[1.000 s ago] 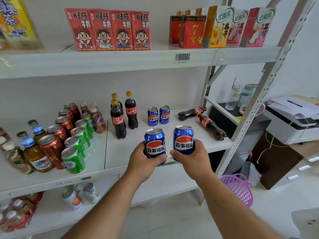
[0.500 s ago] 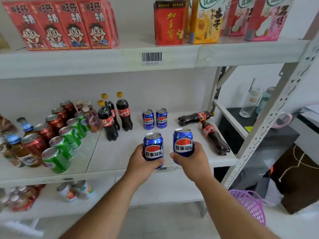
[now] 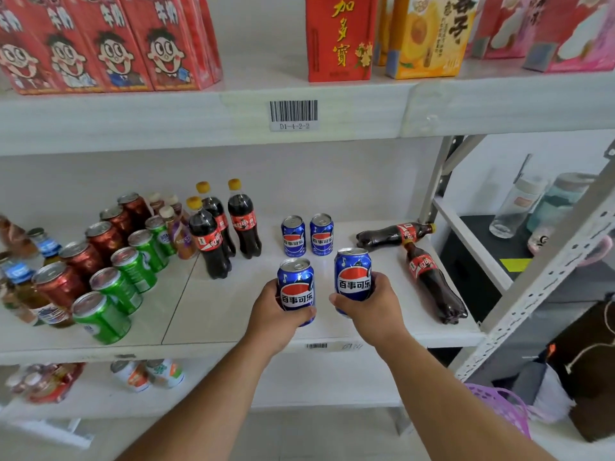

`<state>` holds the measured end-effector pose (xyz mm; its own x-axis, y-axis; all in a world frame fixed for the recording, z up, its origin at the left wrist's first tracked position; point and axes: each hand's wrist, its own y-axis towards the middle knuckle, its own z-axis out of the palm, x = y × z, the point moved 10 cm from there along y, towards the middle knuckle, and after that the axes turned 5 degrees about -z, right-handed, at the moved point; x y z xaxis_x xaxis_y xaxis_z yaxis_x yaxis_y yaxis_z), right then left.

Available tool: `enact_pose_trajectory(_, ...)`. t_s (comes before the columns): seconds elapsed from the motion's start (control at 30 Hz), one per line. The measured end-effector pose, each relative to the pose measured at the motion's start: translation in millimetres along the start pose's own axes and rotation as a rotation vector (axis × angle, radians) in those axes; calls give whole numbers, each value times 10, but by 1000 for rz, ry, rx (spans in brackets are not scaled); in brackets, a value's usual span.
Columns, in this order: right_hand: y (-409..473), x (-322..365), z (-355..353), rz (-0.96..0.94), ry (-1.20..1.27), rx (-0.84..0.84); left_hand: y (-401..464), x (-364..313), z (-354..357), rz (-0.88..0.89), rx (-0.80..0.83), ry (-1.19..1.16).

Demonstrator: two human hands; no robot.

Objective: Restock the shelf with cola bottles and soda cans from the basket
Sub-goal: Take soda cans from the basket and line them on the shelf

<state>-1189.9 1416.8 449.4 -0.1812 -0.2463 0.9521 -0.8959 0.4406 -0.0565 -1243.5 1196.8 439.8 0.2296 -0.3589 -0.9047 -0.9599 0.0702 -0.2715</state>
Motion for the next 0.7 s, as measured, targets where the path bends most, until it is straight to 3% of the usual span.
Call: enact_pose_trajectory(0.7, 933, -403, 530, -21, -113, -37, 1241, 289, 202, 61, 19, 2)
